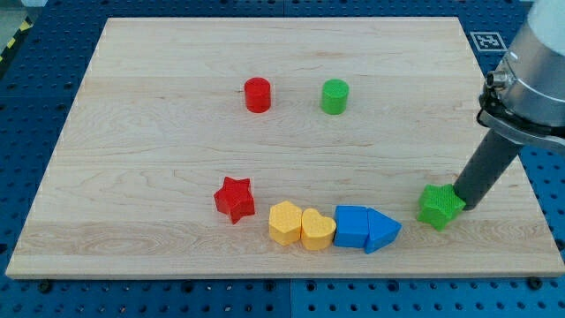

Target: Slide the green star to the blue triangle

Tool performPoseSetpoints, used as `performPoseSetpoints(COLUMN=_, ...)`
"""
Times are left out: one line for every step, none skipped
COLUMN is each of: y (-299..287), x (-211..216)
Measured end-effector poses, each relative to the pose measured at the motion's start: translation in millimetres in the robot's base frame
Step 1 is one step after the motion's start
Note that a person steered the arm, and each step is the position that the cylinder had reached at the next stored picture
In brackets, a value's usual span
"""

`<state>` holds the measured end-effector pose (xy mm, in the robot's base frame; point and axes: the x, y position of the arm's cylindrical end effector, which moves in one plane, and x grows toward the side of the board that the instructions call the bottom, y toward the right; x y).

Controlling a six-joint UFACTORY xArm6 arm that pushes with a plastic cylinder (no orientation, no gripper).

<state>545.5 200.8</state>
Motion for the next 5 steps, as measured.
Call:
performPoseSetpoints(y=-10.7, x=1.7)
performPoseSetpoints(y=-19.6, x=1.7)
performPoseSetpoints(y=-19.6, x=-1.8)
performPoseSetpoints(y=-23.5, x=-0.9)
performPoseSetpoints(y=-29.9, x=4.1)
